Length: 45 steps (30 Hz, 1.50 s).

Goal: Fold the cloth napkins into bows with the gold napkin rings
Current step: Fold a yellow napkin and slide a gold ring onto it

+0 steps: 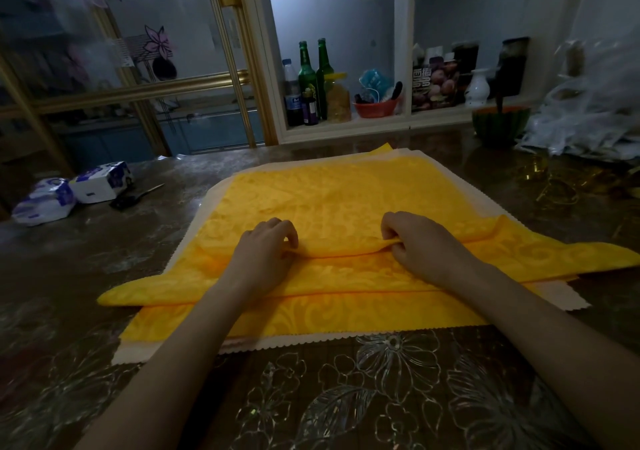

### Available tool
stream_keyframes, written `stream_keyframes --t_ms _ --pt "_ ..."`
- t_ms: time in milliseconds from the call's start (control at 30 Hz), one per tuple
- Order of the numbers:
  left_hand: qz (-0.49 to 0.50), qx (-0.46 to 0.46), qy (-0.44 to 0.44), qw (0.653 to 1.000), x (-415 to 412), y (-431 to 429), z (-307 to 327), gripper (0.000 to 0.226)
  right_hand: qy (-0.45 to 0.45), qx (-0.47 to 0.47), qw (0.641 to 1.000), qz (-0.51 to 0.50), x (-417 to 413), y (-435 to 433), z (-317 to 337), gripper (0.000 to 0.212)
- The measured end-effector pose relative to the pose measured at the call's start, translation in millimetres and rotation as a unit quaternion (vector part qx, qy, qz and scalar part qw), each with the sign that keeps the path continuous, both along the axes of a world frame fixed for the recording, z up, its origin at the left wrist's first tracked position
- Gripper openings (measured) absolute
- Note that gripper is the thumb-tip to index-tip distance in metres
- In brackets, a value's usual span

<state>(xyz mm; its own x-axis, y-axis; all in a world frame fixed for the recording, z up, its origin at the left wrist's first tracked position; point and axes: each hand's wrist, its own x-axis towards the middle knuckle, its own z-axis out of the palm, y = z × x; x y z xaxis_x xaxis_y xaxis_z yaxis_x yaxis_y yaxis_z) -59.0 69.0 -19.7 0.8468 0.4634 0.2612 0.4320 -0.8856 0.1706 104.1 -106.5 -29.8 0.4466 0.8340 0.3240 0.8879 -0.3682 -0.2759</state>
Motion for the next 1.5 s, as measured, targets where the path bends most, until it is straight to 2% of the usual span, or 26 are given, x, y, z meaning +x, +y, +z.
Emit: stream_keyframes --t_ms 100,167,267,367,467,567,633,700,834,967,1100,1167,1267,1367,1500 --pt "0.013 -0.008 0.039 0.999 1 0 -1 0.023 -0.010 -0.051 0.999 -0.005 -4 2 2 0.018" --pt "0.027 -0.039 0.038 0.998 1 1 -2 0.024 -0.006 -0.080 0.997 -0.012 -5 1 5 0.012" --pt "0.050 -0.054 0.028 0.997 3 1 -6 0.033 0.009 -0.061 0.998 -0.025 -3 1 7 0.018" --pt "0.045 -0.044 0.014 0.998 6 -1 -8 0.028 0.029 -0.041 0.998 -0.028 -1 1 7 0.023" --pt "0.021 -0.085 -0.026 0.996 4 -3 -6 0.020 0.079 -0.042 0.996 -0.016 3 -2 10 0.017" --pt "-0.016 -0.133 -0.055 0.989 3 -6 -5 0.032 0.113 -0.053 0.992 0.000 7 -5 14 0.010" --pt "-0.021 -0.118 -0.053 0.991 2 -8 -5 0.034 0.117 -0.040 0.992 0.000 6 -7 13 0.012" --pt "-0.021 -0.090 -0.051 0.994 2 -8 -5 0.030 0.103 -0.027 0.994 -0.001 2 -7 12 0.019" --pt "-0.022 -0.085 -0.072 0.994 -2 -4 0 0.014 -0.029 0.013 1.000 0.002 -6 -3 12 0.021" --pt "-0.012 -0.106 -0.009 0.994 -3 -3 2 0.016 -0.061 -0.009 0.998 0.015 -12 -2 11 0.019" --pt "0.002 -0.120 0.019 0.993 0 -4 -1 0.027 0.013 -0.105 0.994 0.016 -12 -4 19 0.015" --pt "0.010 -0.111 0.022 0.994 1 -5 0 0.021 0.060 -0.099 0.993 0.015 -10 -5 21 0.015" --pt "0.011 -0.136 0.005 0.991 -1 -5 2 0.014 0.077 -0.073 0.994 0.019 -5 -3 20 0.015" --pt "-0.006 -0.171 -0.030 0.985 -4 -6 4 0.037 0.087 -0.071 0.993 0.019 -1 -4 17 0.012" --pt "-0.025 -0.176 -0.031 0.983 -2 -11 4 0.037 0.113 -0.064 0.992 0.004 -2 -5 16 0.038"
